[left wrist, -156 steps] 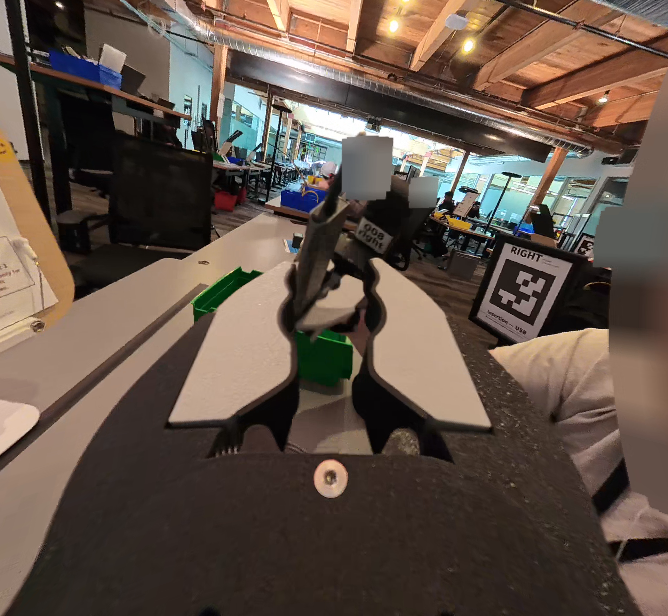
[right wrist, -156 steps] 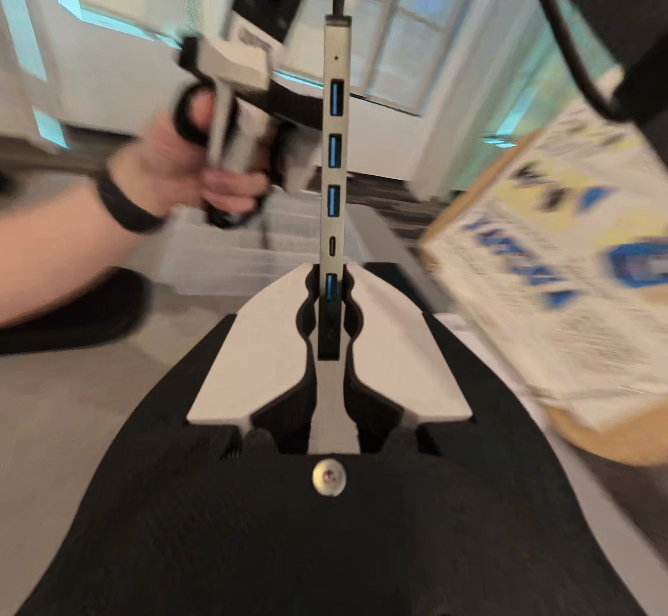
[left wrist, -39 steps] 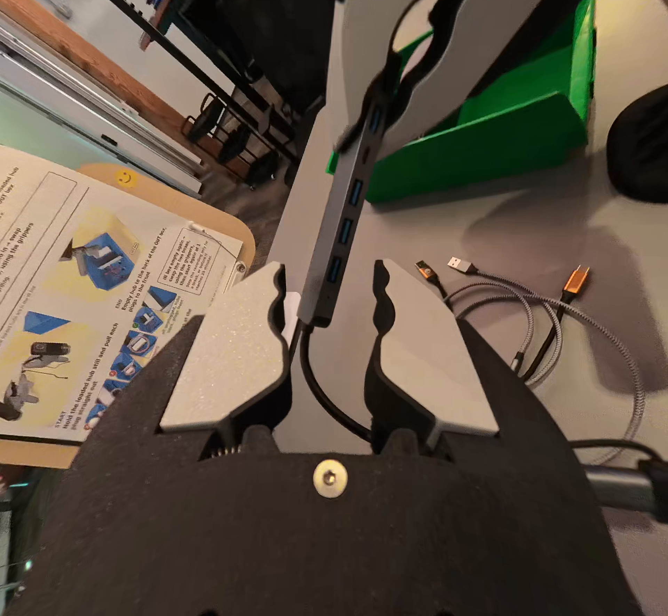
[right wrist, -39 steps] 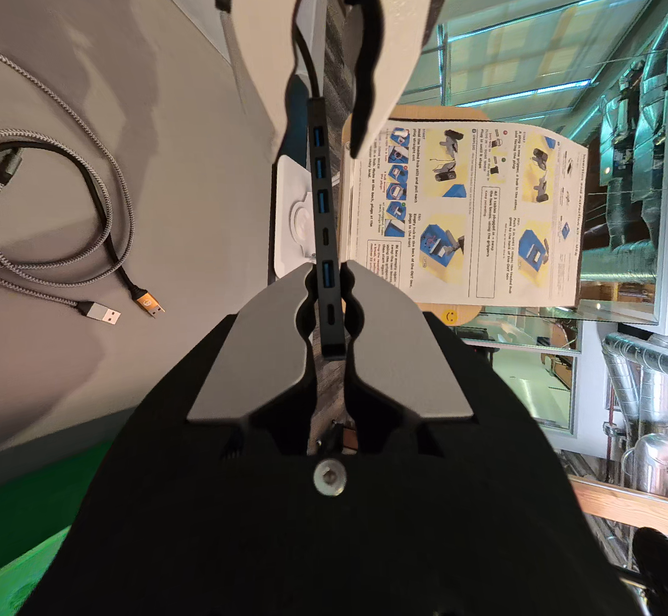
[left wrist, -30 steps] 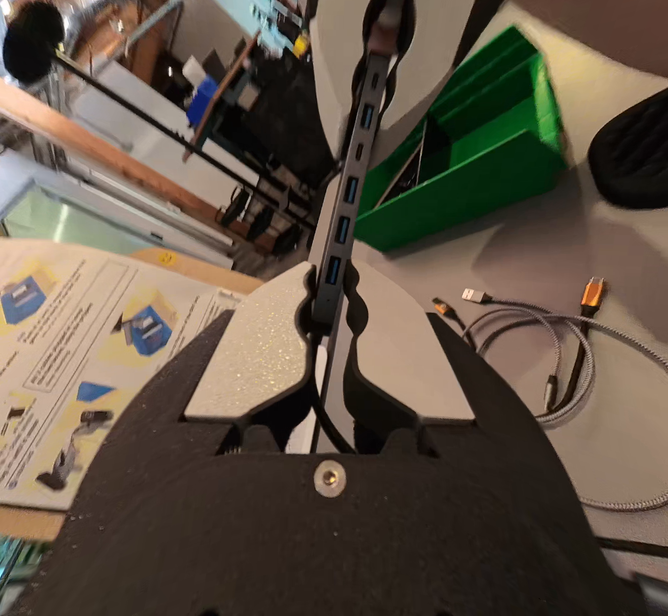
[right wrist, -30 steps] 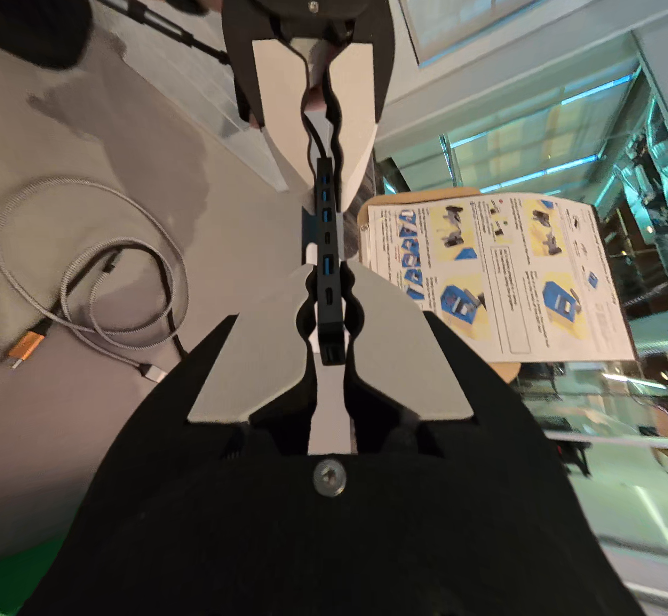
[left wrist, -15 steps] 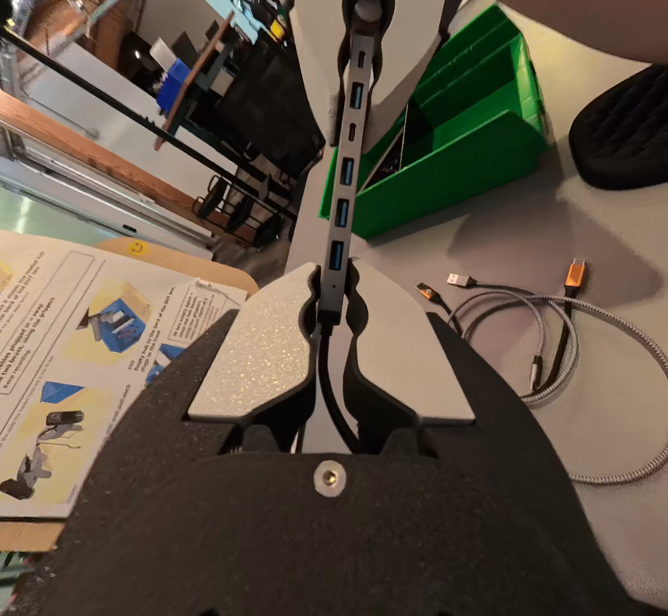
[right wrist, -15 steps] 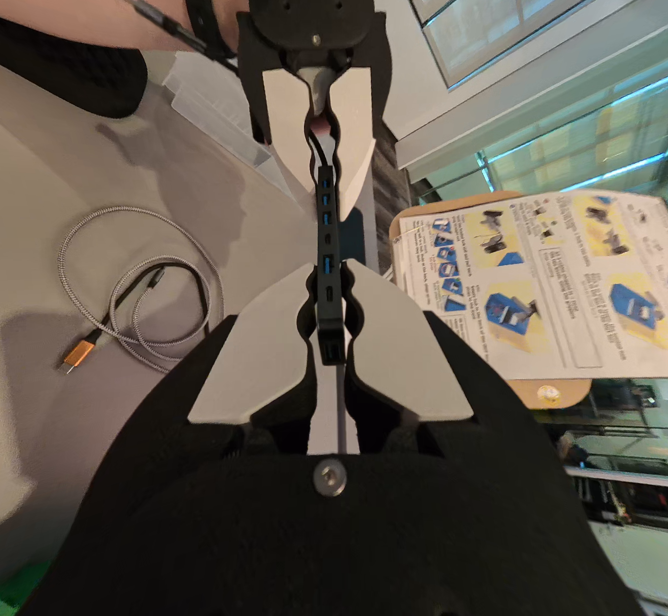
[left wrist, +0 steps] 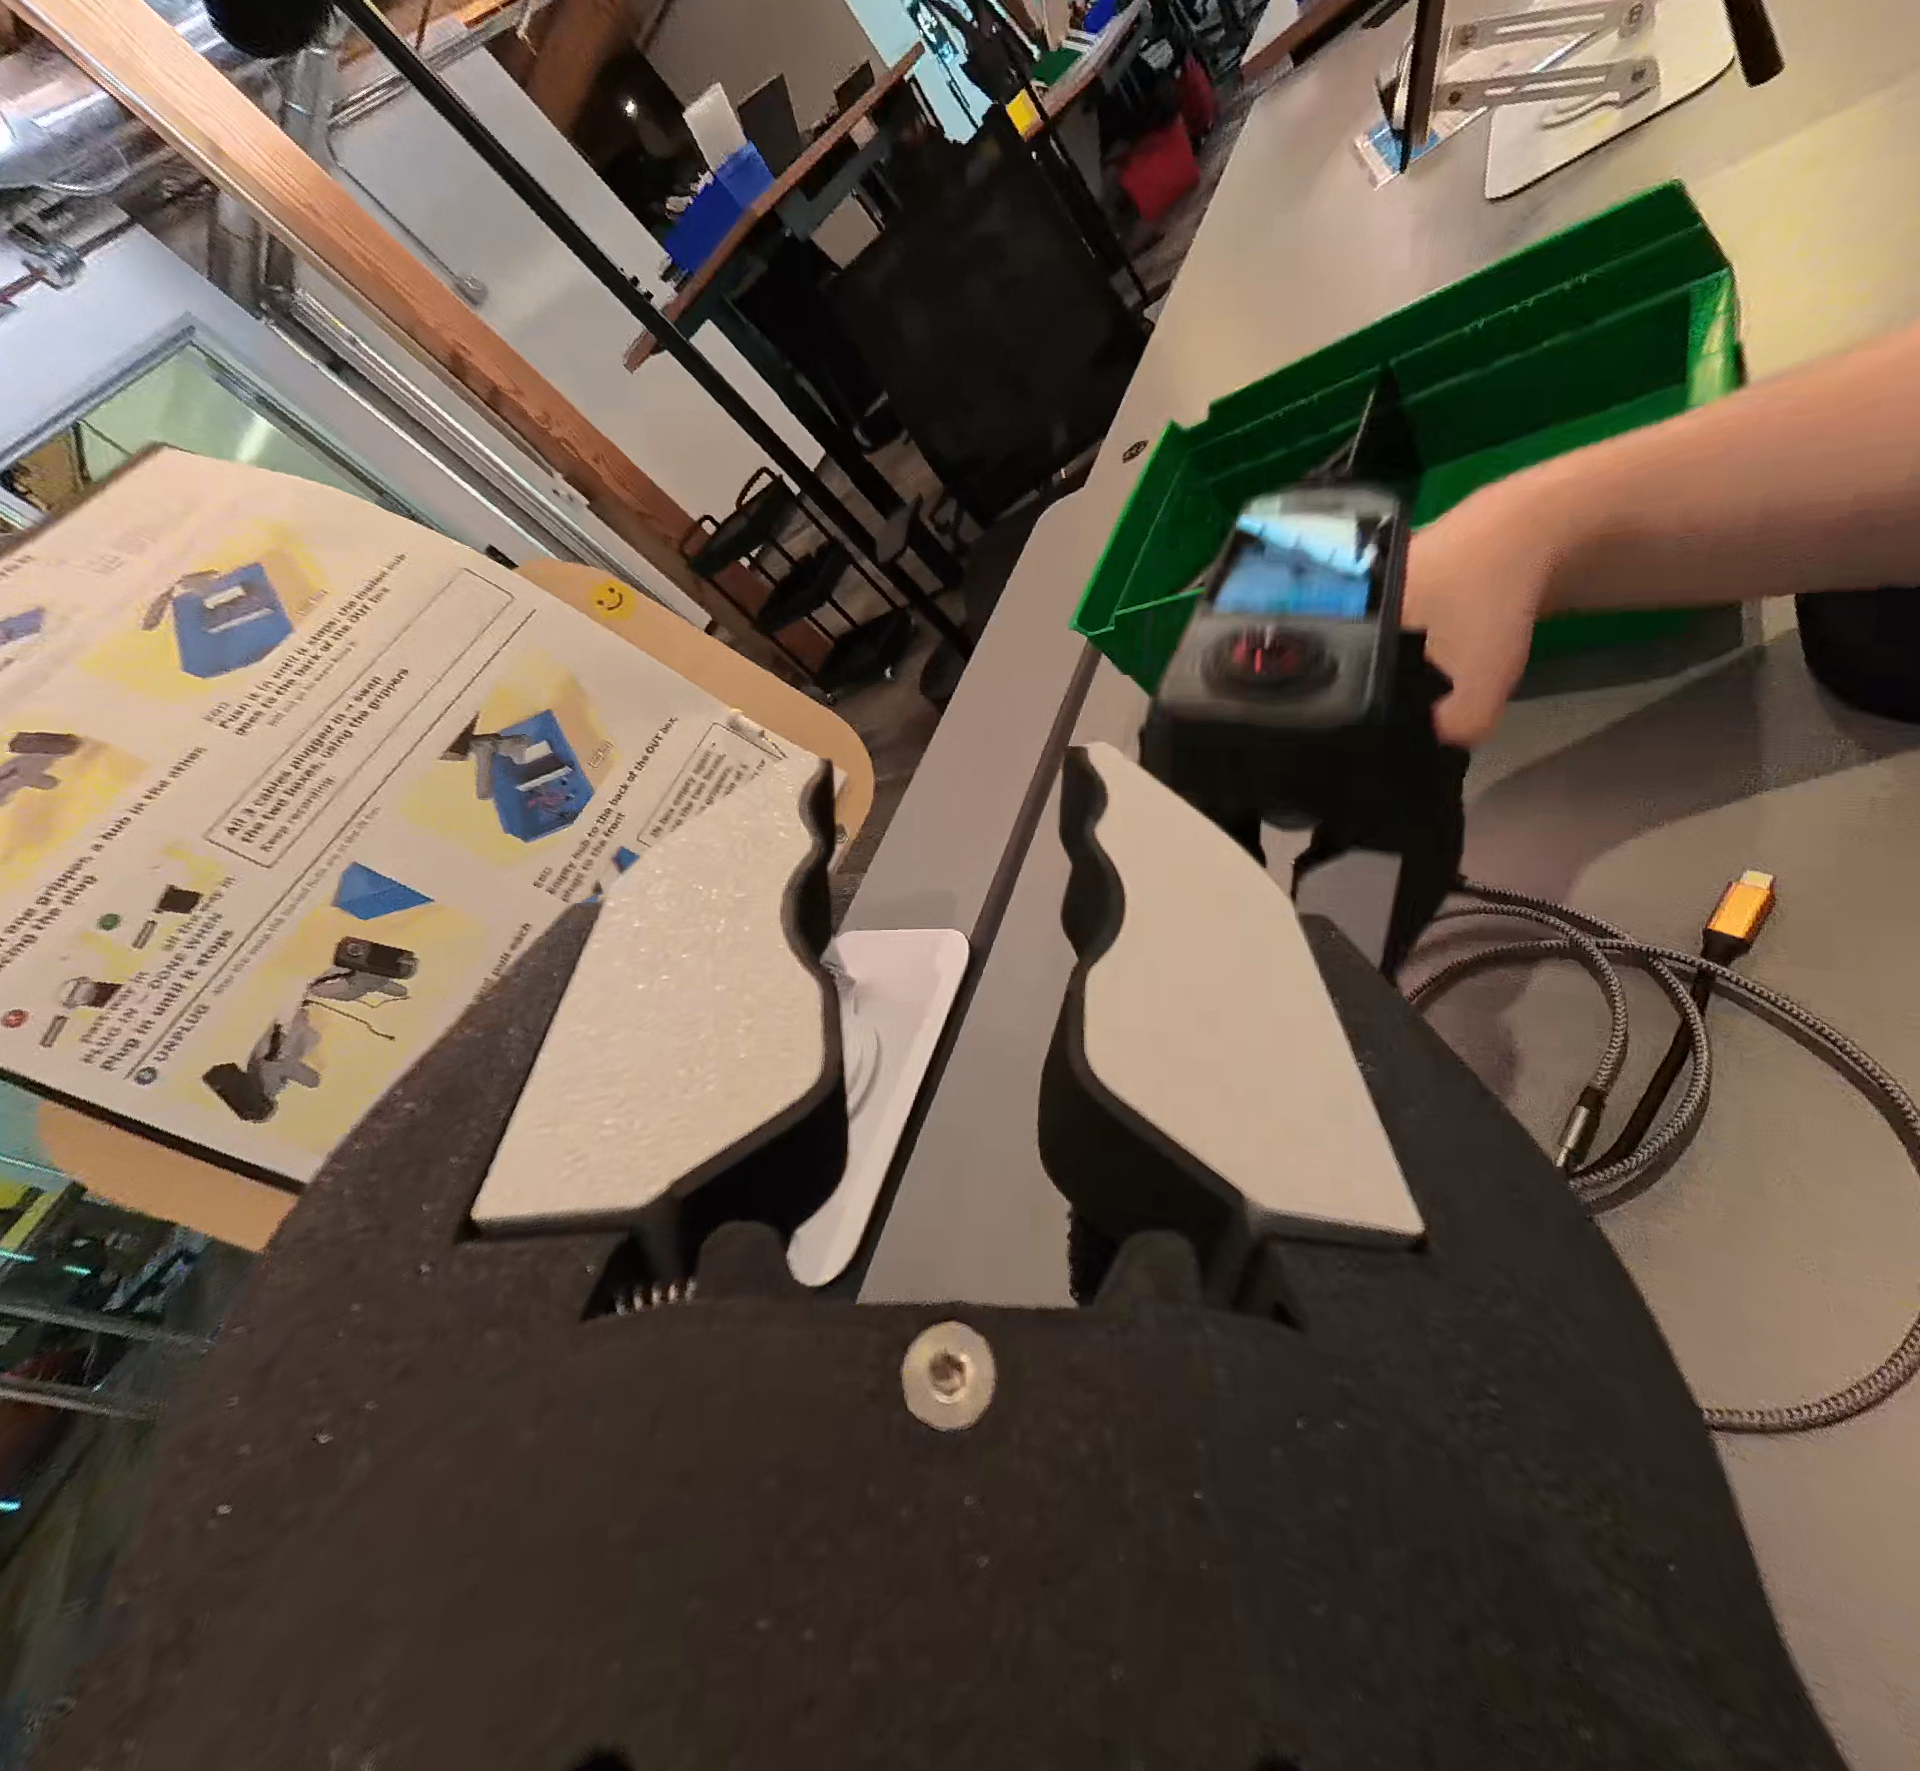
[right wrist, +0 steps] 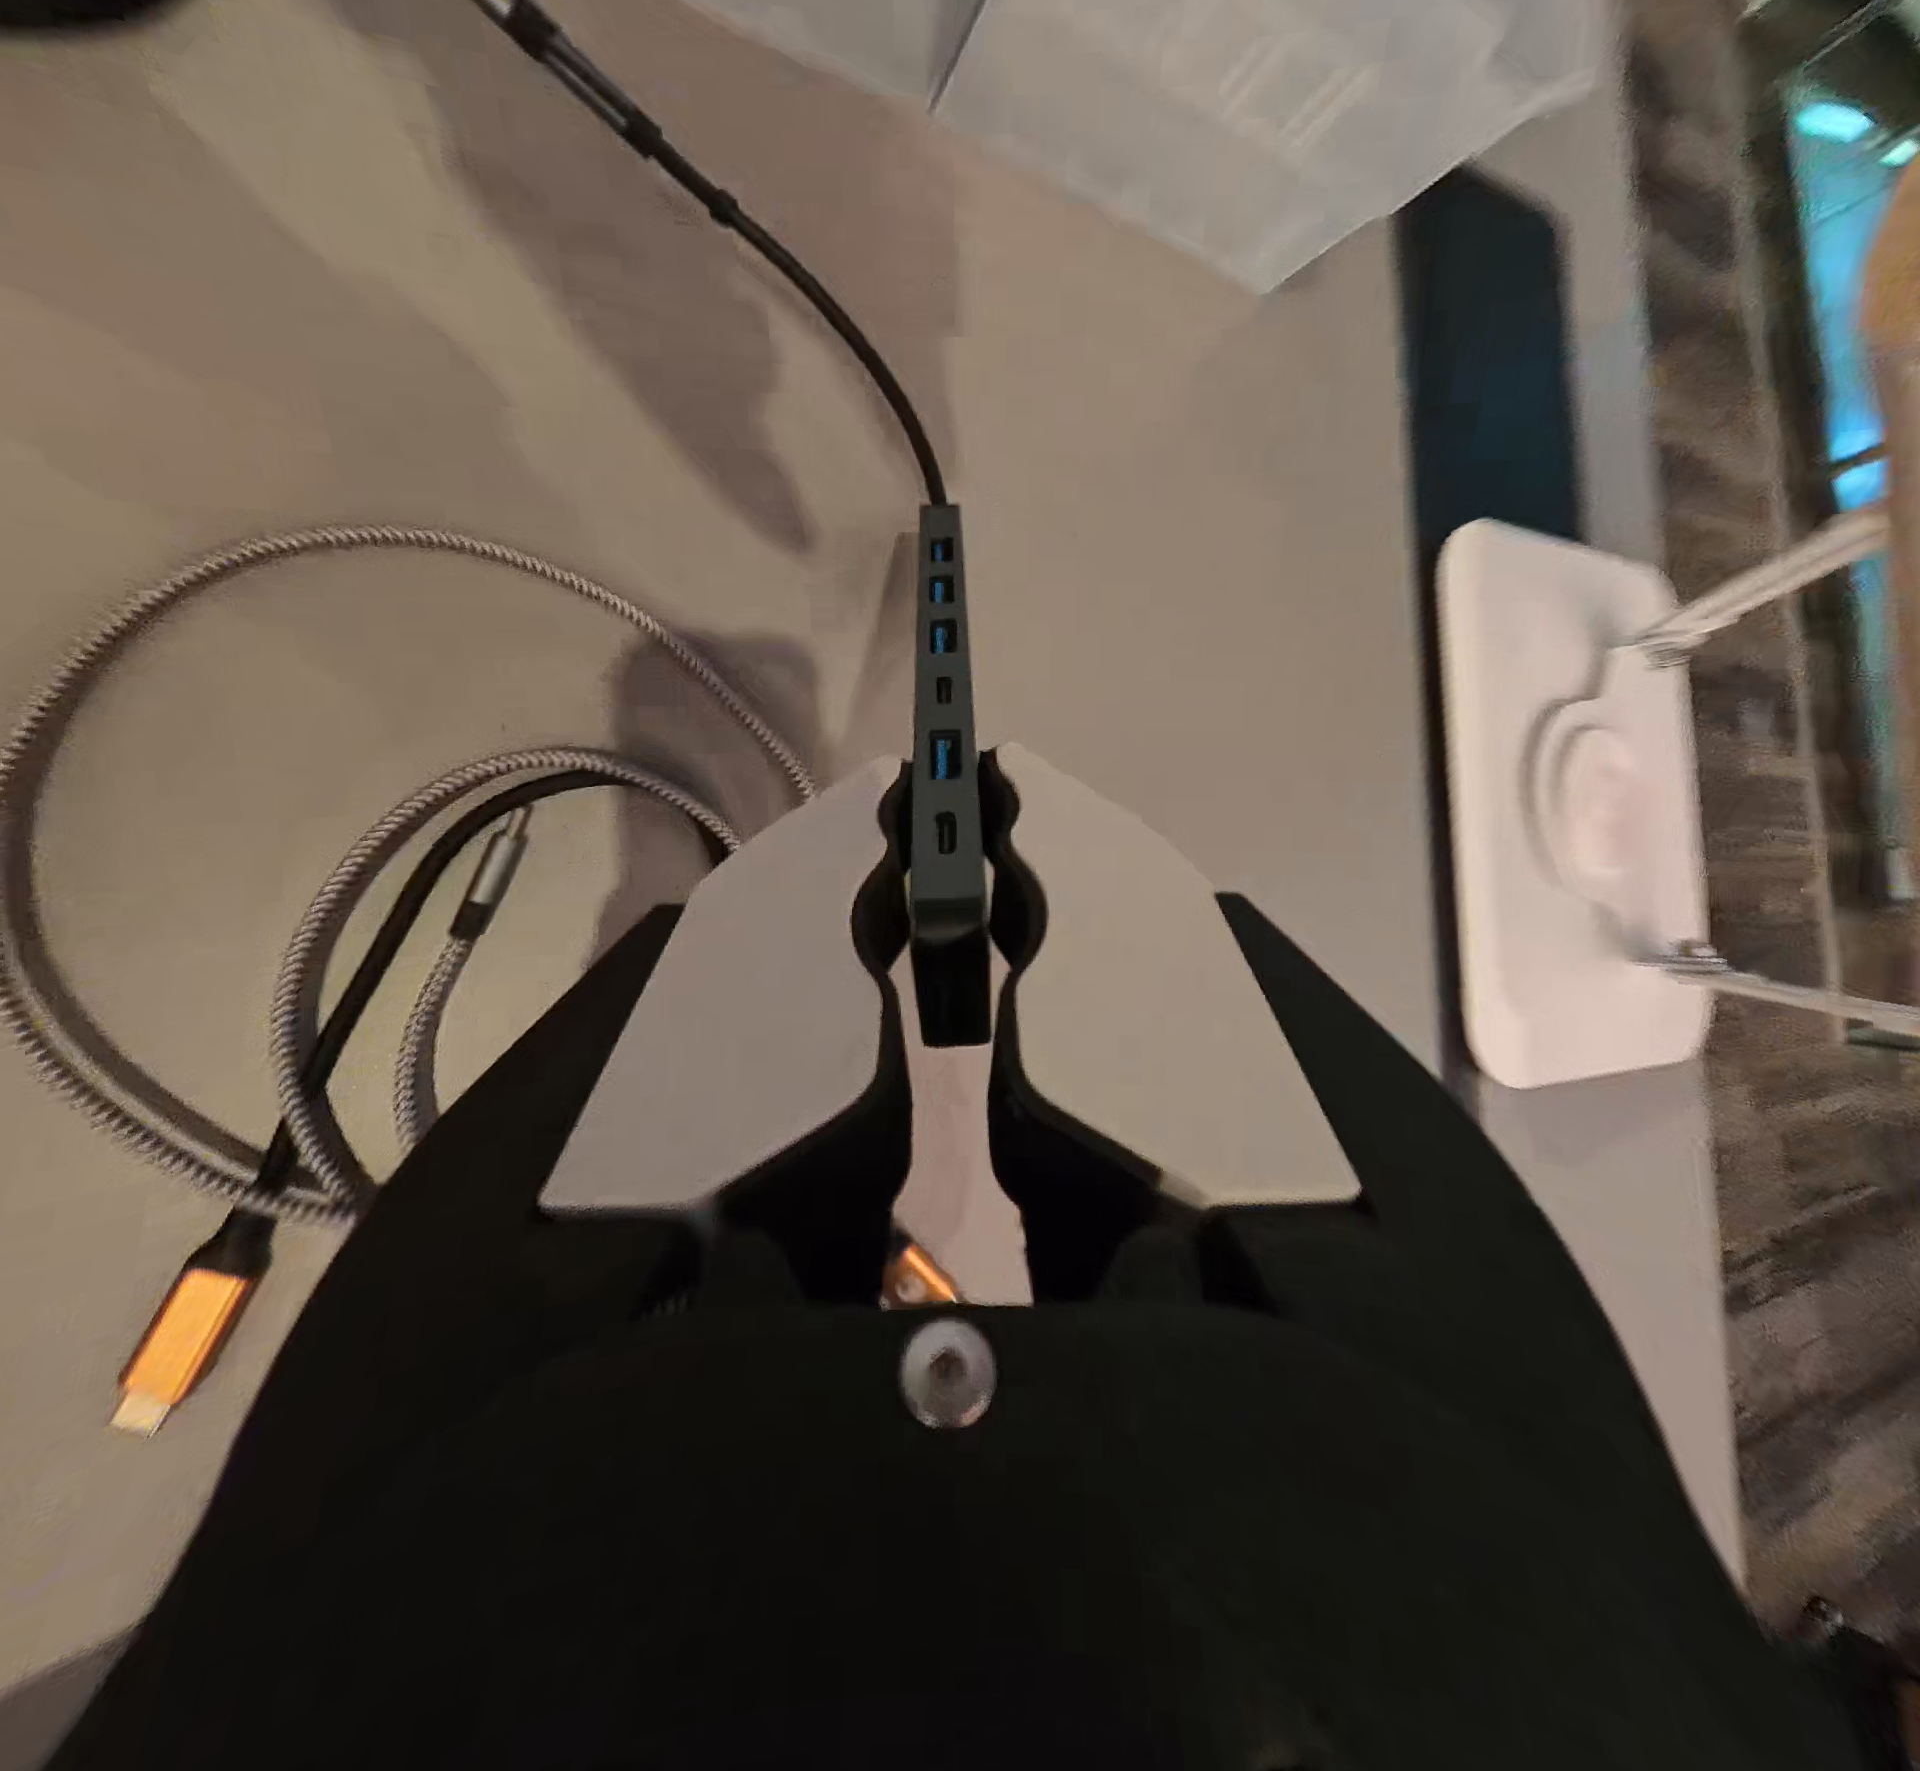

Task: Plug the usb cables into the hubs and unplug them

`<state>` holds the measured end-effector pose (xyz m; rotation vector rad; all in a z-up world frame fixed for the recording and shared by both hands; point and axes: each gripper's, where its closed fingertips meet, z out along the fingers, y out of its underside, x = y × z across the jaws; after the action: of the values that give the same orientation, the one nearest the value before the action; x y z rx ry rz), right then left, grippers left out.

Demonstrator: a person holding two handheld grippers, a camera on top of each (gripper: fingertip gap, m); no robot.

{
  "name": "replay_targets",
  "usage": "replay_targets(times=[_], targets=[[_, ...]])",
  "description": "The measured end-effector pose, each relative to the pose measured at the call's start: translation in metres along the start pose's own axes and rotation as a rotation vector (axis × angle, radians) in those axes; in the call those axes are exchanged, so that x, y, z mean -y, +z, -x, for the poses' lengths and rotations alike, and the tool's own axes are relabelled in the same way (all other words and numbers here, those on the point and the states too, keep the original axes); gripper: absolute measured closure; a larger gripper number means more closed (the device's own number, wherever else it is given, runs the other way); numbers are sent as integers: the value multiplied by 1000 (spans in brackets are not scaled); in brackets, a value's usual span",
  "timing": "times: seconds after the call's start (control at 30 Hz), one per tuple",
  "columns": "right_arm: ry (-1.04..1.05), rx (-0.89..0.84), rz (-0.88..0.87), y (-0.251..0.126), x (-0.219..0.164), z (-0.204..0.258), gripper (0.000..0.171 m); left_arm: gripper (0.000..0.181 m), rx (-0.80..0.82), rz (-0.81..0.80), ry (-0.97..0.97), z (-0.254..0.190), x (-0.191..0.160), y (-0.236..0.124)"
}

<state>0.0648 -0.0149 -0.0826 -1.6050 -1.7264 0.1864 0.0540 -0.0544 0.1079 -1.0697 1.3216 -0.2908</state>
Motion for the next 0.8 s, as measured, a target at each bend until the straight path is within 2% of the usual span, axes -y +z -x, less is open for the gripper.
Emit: replay_targets(times=[0.07, 0.2, 0.37, 0.5, 0.67, 0.8], targets=[[20, 1, 6, 20, -9, 2, 159, 140, -4, 15, 16, -2, 0, -1], [49, -5, -53, 33, -15, -4, 159, 141, -21, 21, 32, -7, 1, 4], [11, -15, 39, 50, -47, -6, 159, 141, -37, 25, 43, -12, 2, 9], [20, 18, 67, 57, -54, -2, 156, 141, -36, 18, 31, -11, 3, 9], [149, 31, 126, 52, -55, -3, 140, 138, -35, 18, 21, -11, 3, 9], [273, 44, 186, 20, -50, -10, 138, 137, -43, 55, 17, -13, -2, 13]])
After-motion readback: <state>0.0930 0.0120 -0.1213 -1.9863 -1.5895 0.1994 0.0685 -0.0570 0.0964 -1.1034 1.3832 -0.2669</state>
